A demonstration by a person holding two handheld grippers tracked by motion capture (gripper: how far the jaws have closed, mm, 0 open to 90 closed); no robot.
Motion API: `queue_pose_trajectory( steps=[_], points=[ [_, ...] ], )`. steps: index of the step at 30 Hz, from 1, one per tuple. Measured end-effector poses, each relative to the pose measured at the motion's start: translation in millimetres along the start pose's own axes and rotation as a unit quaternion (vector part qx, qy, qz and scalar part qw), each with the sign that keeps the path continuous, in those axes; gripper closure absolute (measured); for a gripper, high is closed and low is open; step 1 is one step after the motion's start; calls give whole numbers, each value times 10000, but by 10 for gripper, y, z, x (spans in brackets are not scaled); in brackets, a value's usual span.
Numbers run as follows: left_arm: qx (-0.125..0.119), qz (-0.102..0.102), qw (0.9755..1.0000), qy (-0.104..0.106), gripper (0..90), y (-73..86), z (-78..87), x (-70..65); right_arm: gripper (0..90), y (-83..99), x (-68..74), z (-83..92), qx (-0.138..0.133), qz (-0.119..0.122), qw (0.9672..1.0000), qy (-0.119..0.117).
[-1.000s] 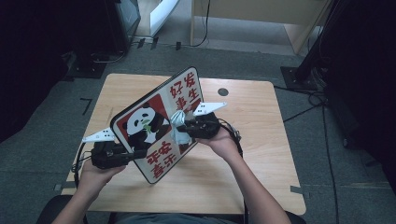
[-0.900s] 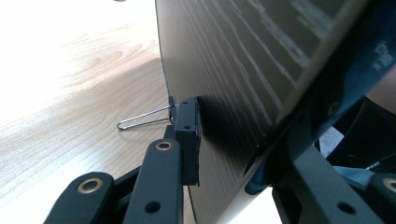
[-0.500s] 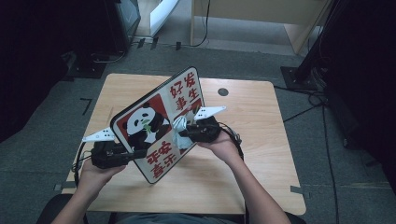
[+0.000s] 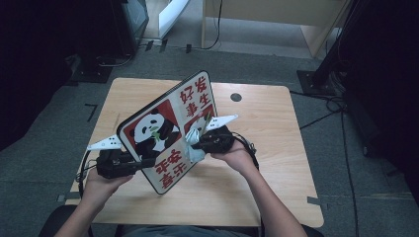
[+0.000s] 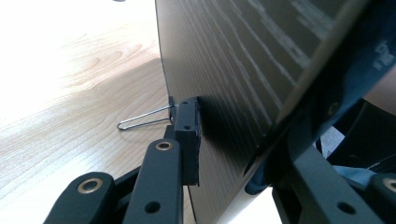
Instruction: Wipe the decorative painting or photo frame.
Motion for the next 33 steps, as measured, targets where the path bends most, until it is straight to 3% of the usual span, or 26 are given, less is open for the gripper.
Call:
queue_pose_trajectory(
  steps=[25, 30, 33],
  points=[
    [2, -6, 10000, -7, 711, -1, 1, 2, 765, 282, -71, -110, 377, 100, 9990, -216],
    [-1, -12, 10000, -16, 711, -2, 2, 4, 765, 324, -91, -133, 372, 266, 9987, -206],
    [0, -15, 10000, -3, 710, -2, 1, 3, 766, 331, -91, -136, 426, 87, 9986, -286]
  ],
)
Point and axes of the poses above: each handheld gripper's, and its own axes: z roughly backward along the jaws, y roughly out of its underside, x roughly to its left, the point moved 8 cm from there along -z, roughly forward along the jaws, and after that the axes turned 4 degrees about x, right-handed, at the moved point
